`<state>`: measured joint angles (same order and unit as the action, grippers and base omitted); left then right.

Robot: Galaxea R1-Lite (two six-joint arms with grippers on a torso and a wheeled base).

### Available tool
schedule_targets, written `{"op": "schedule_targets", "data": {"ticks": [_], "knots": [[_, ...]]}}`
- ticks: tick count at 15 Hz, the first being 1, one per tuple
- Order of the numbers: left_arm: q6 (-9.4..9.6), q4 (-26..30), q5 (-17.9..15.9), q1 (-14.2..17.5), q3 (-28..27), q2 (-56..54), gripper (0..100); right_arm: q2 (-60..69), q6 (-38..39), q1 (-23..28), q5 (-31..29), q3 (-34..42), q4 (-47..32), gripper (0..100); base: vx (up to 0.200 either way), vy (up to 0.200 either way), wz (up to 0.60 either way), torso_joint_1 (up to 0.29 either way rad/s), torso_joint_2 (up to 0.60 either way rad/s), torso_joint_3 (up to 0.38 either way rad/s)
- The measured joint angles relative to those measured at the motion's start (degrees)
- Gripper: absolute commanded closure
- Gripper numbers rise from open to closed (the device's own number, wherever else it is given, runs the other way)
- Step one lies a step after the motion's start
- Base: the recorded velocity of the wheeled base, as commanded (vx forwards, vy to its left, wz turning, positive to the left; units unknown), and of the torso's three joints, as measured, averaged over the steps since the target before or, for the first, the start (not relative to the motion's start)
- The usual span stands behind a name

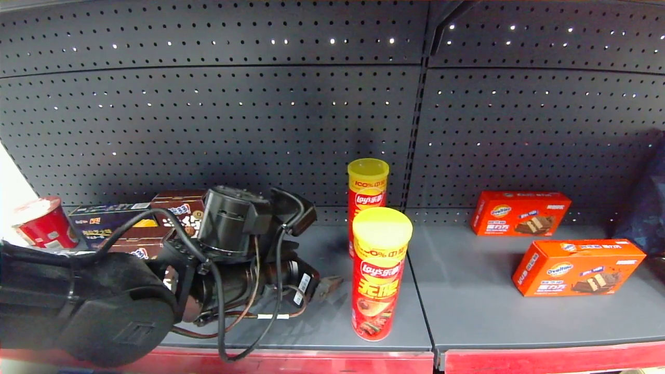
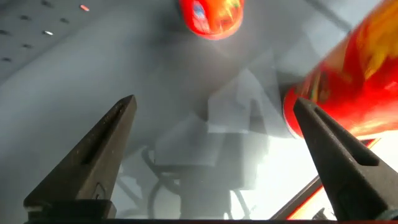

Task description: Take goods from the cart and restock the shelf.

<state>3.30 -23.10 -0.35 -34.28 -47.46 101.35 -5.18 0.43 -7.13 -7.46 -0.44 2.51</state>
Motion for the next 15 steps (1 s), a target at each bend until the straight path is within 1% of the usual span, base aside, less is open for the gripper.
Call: {"op": "schedule_targets", "data": {"ticks": [2, 6, 8, 11, 13, 15], "knots": [[-0.77, 0.01, 0.09, 1.46, 0.11, -3.01, 0, 0.0, 0.0, 0.0, 0.07, 0.0, 0.02, 0, 0.0, 0.0, 0.0, 0.0, 0.0, 0.0], [-0.95, 0.0, -0.35, 5.05, 0.52, -10.59, 0, 0.0, 0.0, -0.04, 0.65, 0.0, -0.02, 0, 0.0, 0.0, 0.0, 0.0, 0.0, 0.0], [-0.99, -0.07, -0.6, 6.53, 1.87, -15.21, 0, 0.0, 0.01, -0.06, 0.57, 0.0, 0.0, 0, 0.0, 0.0, 0.0, 0.0, 0.0, 0.0], [-1.17, -0.35, -1.54, 9.86, 7.28, -24.89, 0, 0.0, 0.01, -0.06, 0.68, 0.04, 0.02, 0, 0.0, 0.0, 0.0, 0.0, 0.0, 0.0], [-1.21, -0.68, -2.38, 13.42, 12.26, -33.52, 0, 0.0, 0.0, -0.06, 0.77, 0.02, -0.05, 0, 0.0, 0.0, 0.0, 0.0, 0.0, 0.0], [-1.19, -0.68, -2.9, 17.14, 18.41, -44.06, 0, 0.0, 0.01, -0.06, 1.0, -0.05, -0.2, 0, 0.0, 0.0, 0.0, 0.0, 0.0, 0.0]]}}
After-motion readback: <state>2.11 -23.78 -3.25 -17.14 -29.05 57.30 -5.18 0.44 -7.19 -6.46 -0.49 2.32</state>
